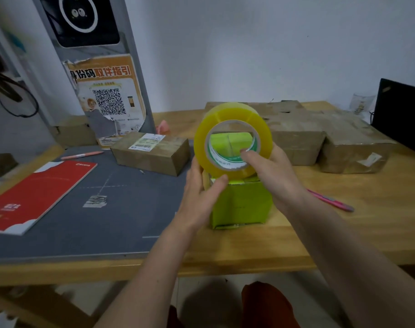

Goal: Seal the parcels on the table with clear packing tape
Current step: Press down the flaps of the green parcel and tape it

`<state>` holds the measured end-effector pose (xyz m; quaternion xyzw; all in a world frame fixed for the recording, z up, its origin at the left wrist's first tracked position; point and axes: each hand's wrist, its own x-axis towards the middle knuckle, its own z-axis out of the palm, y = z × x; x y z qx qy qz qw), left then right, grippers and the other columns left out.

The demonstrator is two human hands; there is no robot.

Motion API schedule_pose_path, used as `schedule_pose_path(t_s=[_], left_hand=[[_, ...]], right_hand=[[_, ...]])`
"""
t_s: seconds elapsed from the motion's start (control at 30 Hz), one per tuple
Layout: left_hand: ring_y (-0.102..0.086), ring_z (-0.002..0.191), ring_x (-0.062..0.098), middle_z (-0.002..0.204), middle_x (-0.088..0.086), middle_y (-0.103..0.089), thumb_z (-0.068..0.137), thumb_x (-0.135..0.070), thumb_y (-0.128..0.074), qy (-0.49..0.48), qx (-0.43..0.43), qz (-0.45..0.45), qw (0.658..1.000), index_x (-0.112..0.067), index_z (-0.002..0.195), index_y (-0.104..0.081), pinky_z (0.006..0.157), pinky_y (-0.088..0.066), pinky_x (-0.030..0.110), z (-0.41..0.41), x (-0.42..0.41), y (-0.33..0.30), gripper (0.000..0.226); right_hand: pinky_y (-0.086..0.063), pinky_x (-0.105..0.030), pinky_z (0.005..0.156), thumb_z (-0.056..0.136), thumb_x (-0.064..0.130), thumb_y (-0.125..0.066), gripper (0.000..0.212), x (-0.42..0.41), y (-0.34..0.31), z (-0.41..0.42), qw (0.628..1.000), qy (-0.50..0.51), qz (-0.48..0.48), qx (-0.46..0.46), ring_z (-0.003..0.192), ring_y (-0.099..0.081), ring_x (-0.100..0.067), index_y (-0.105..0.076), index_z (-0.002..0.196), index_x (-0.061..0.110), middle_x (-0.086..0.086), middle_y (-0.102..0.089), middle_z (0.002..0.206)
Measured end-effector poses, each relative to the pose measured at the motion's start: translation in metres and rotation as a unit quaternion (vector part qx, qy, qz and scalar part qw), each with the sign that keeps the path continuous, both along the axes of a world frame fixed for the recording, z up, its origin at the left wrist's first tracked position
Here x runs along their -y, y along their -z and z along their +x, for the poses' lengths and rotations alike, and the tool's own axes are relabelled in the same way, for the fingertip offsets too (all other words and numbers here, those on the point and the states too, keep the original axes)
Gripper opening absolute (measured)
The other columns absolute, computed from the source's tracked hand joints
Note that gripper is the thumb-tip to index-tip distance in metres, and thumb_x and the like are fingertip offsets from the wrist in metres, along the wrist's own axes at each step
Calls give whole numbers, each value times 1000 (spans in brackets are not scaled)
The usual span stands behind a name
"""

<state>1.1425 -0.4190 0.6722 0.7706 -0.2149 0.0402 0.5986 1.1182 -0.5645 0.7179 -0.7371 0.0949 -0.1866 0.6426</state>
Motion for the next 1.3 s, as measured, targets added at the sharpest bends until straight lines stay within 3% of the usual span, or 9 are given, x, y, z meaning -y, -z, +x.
schedule_pose_path(t_s=[0.1, 0.23, 0.5, 0.6, 0.77, 0.9, 0.97, 1.07, 1.3], left_hand=[[-26, 127, -2, 130, -36, -38, 76, -64, -36, -9, 49, 88, 995, -50, 144, -29, 116, -23, 43, 9, -5, 5, 70], [-27, 132, 8, 121, -50, -29, 78, -63, -31, -6, 69, 137, 988, -38, 156, -17, 117, -21, 45, 10, -5, 1, 84], [-37, 116, 5, 113, -21, -46, 71, -40, -45, 4, 73, 187, 980, -28, 142, -41, 114, -29, 44, 14, 4, -30, 72], [-49, 114, 4, 114, -30, -51, 73, -42, -48, 45, 68, 180, 980, -34, 145, -32, 100, -45, 34, 13, 9, -30, 75], [-44, 128, 23, 143, -2, -47, 74, -58, -36, 52, 92, 251, 962, -21, 154, -21, 106, -39, 47, 20, 5, -27, 90], [-37, 138, 16, 153, -8, -41, 81, -52, -38, 68, 87, 272, 956, -30, 158, 7, 113, -34, 42, 18, 0, -30, 92], [-28, 142, 10, 157, -14, -34, 82, -45, -37, 69, 84, 287, 952, -28, 157, 15, 115, -28, 34, 15, -1, -32, 92], [-22, 144, 5, 159, -22, -28, 82, -44, -34, 68, 91, 296, 948, -29, 156, 19, 115, -26, 33, 13, 1, -33, 92], [-18, 145, 2, 159, -26, -23, 81, -46, -34, 65, 85, 311, 944, -31, 155, 19, 114, -24, 32, 11, 4, -34, 92]], right_hand=[[-54, -49, 91, 79, 15, -66, 36, 10, -2, 2, 995, 10, 101, 10, 100, -68, -23, -64, 115, 13, -7, -71, 108], [-55, -52, 90, 82, 2, -67, 43, 29, -10, 1, 970, -8, 233, 62, 106, -66, -35, -59, 124, 3, -21, -68, 117], [-53, -53, 93, 80, 14, -76, 28, 15, 8, -3, 985, 40, 169, 26, 97, -70, -26, -68, 107, 14, -7, -74, 102], [-53, -51, 92, 85, 11, -70, 17, 17, 9, 0, 985, 40, 166, 9, 99, -69, -27, -70, 101, 16, -6, -74, 101], [-56, -48, 85, 82, 6, -67, 41, 22, 7, 4, 975, 37, 216, 26, 102, -67, -32, -61, 122, 10, -13, -70, 110], [-55, -47, 91, 77, -8, -64, 54, 39, -9, 4, 961, 42, 257, 99, 103, -68, -32, -53, 129, -2, -19, -68, 113], [-55, -47, 91, 78, -8, -64, 42, 55, -15, -1, 968, 57, 214, 114, 100, -69, -32, -60, 119, -1, -16, -71, 105], [-55, -48, 90, 82, -11, -60, 26, 80, -14, -12, 976, 88, 164, 110, 89, -71, -26, -68, 96, 10, -6, -73, 86], [-54, -48, 91, 83, -15, -51, 32, 101, 12, -21, 985, 70, 144, 70, 100, -67, -35, -64, 105, 4, -16, -68, 100]])
